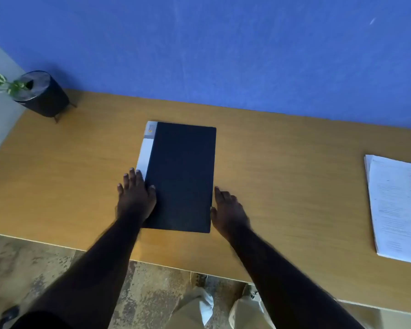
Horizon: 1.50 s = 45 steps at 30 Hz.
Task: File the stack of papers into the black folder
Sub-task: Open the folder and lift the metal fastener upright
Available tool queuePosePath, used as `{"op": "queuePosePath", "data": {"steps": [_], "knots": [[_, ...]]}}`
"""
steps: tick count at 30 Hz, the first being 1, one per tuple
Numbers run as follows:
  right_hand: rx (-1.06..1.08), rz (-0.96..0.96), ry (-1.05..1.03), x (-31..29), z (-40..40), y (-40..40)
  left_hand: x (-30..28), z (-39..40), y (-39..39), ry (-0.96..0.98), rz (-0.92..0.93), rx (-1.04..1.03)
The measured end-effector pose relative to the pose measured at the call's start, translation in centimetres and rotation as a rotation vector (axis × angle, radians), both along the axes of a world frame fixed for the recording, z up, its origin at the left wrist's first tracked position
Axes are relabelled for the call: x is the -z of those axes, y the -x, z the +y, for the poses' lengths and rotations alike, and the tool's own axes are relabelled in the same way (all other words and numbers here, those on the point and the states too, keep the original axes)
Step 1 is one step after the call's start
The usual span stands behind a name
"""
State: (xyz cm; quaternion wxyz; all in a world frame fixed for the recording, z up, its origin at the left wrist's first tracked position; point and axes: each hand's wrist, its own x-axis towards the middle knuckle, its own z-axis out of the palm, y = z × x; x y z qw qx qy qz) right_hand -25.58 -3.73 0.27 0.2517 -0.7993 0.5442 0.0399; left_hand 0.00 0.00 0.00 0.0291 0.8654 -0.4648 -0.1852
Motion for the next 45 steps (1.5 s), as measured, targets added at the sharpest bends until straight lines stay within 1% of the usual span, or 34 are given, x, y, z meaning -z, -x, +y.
{"op": "queuePosePath", "data": {"steps": [3, 6, 10, 14, 18, 22, 26, 30, 36, 41, 45], "knots": [[0.132, -0.088, -0.124, -0.6, 0.5, -1.5, -0.2, 0.6, -1.7, -0.029, 0.017, -0.159], [0.233, -0.125, -0.257, -1.0, 1.1, -2.7, -0.2, 1.1, -2.4, -0.076, 0.053, -0.248], [0.422, -0.248, -0.415, -1.3, 0.8, -3.6, 0.0, 0.9, -2.8, -0.088, 0.123, -0.289], [0.533, -0.319, -0.544, -1.2, -0.6, -3.7, 0.0, 0.3, -2.8, -0.077, 0.186, -0.35], [0.617, -0.37, -0.62, -0.7, -1.3, -2.7, -0.1, -0.1, -2.6, -0.086, 0.214, -0.361], [0.633, -0.408, -0.604, 0.0, -1.5, -0.8, -0.1, -0.4, -1.3, -0.078, 0.248, -0.321], [0.684, -0.413, -0.545, 0.4, -1.6, 2.1, -0.1, -0.9, 0.4, -0.087, 0.282, -0.257], [0.784, -0.401, -0.478, 0.3, -2.0, 5.8, 0.2, -1.5, 3.7, -0.081, 0.31, -0.211], [0.871, -0.363, -0.416, -0.1, -2.2, 11.6, 0.3, -2.3, 9.1, -0.068, 0.362, -0.124], [0.961, -0.338, -0.389, -0.2, -2.1, 15.8, 0.3, -2.7, 13.3, -0.049, 0.454, -0.072], [0.999, -0.335, -0.322, -0.9, -2.4, 18.4, 0.4, -3.3, 16.0, -0.042, 0.532, -0.061]]}}
